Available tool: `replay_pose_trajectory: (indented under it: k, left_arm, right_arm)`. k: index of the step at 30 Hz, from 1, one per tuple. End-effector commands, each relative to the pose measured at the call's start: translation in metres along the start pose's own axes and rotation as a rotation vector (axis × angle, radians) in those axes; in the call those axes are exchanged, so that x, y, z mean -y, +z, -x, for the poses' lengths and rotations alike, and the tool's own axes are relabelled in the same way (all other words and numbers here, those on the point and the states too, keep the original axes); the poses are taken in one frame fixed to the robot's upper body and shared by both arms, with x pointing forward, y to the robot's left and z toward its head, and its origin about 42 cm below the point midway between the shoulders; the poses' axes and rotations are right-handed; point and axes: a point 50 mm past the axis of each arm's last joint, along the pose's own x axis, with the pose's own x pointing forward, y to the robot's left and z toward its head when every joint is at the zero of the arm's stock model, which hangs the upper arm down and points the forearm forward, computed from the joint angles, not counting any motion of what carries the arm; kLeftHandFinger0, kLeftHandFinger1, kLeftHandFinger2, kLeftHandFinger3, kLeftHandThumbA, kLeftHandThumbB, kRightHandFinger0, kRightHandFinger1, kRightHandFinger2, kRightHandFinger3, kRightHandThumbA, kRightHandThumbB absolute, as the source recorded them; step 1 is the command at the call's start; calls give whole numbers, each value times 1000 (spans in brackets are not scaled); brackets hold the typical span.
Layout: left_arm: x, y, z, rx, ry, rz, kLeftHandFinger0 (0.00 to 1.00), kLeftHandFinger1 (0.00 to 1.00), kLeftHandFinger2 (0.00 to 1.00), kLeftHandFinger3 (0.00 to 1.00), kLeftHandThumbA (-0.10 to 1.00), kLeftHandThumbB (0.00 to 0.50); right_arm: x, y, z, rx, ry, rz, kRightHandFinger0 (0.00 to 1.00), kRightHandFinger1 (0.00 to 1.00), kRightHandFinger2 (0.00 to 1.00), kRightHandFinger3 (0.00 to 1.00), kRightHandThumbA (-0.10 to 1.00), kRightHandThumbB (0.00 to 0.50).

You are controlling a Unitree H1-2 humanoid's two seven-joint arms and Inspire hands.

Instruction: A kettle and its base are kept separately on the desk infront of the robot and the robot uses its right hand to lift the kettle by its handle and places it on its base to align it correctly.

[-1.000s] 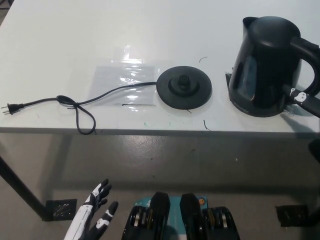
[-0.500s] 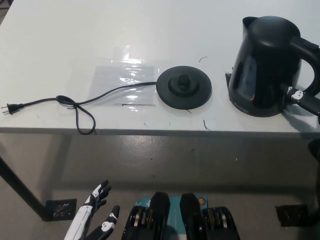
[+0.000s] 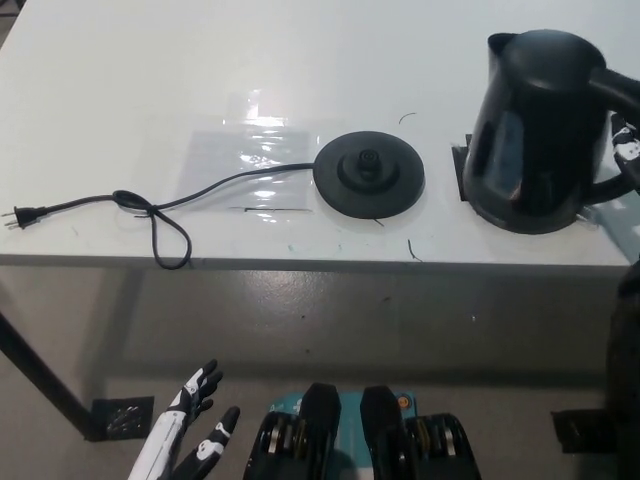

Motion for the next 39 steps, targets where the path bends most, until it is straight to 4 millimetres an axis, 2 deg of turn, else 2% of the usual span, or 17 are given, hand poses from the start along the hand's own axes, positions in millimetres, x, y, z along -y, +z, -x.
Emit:
replay_pose_trajectory:
  k: [1, 5, 6, 8, 11, 12, 13, 14, 15, 17, 19, 21, 24, 26, 30, 36, 39]
  left_arm:
    - [-8, 7, -4, 52, -4, -28, 1000, 1000, 1000, 1000, 712, 91]
    - [-9, 8, -4, 47, 0, -28, 1000, 1000, 1000, 1000, 716, 106]
    - [-9, 9, -5, 47, 0, -29, 1000, 1000, 1000, 1000, 719, 104]
    - [-10, 9, -5, 49, 2, -24, 1000, 1000, 1000, 1000, 725, 106]
    - [-10, 9, -5, 48, 2, -23, 1000, 1000, 1000, 1000, 764, 109]
    - [-12, 10, -8, 60, 3, -34, 1000, 1000, 1000, 1000, 777, 95]
    - [-13, 11, -8, 64, 4, -37, 1000, 1000, 1000, 1000, 804, 103]
    - [-13, 11, -8, 63, 4, -34, 1000, 1000, 1000, 1000, 812, 99]
    - [-13, 11, -9, 64, 4, -28, 1000, 1000, 1000, 1000, 815, 101]
    - [-13, 10, -9, 63, 5, -23, 1000, 1000, 1000, 1000, 818, 109]
    - [-12, 9, -8, 54, 6, -14, 1000, 1000, 1000, 1000, 832, 131]
    - [-12, 10, -9, 56, 2, -16, 1000, 1000, 1000, 1000, 841, 124]
    - [-12, 10, -10, 61, -1, -28, 1000, 1000, 1000, 1000, 848, 118]
    - [-11, 10, -10, 58, 1, -27, 1000, 1000, 1000, 1000, 856, 130]
    - [-11, 10, -10, 66, -3, -28, 1000, 1000, 1000, 1000, 854, 116]
    - [-12, 11, -12, 68, -8, -33, 1000, 1000, 1000, 1000, 858, 112]
    - [-12, 11, -12, 70, -9, -34, 1000, 1000, 1000, 1000, 865, 116]
  right_arm:
    - [-17, 42, -20, 169, -58, -197, 0, 0, 208, 54, 217, 217]
    - [-17, 43, -19, 172, -56, -229, 0, 0, 241, 57, 258, 225]
    - [-16, 44, -20, 168, -57, -241, 0, 25, 329, 104, 261, 231]
    - [-12, 44, -22, 157, -62, -253, 0, 51, 390, 135, 296, 237]
    - [-7, 43, -23, 146, -60, -264, 0, 51, 411, 170, 310, 223]
    - [-6, 43, -25, 139, -60, -270, 0, 55, 414, 156, 306, 211]
    - [-5, 43, -26, 136, -62, -273, 0, 69, 433, 190, 266, 204]
    - [-4, 43, -26, 134, -64, -269, 0, 64, 422, 217, 168, 202]
    - [-2, 42, -26, 133, -63, -245, 0, 81, 444, 220, -84, 186]
    - [-1, 41, -26, 133, -63, -218, 0, 100, 478, 229, -99, 173]
    - [-2, 42, -25, 159, -73, -112, 0, 118, 556, 379, -100, 160]
    - [-5, 47, -23, 193, -54, -45, 0, 150, 618, 565, -100, 138]
    - [-15, 58, -21, 249, -45, 34, 0, 194, 630, 691, -100, 158]
    - [-22, 65, -19, 317, -31, 77, 0, 203, 626, 718, -100, 147]
    - [-39, 80, -17, 421, -5, 121, 0, 191, 612, 735, -100, 127]
    - [-68, 104, -18, 497, 28, 151, 0, 207, 650, 774, -100, 122]
    - [-77, 108, -18, 503, 37, 154, 0, 214, 664, 791, -100, 111]
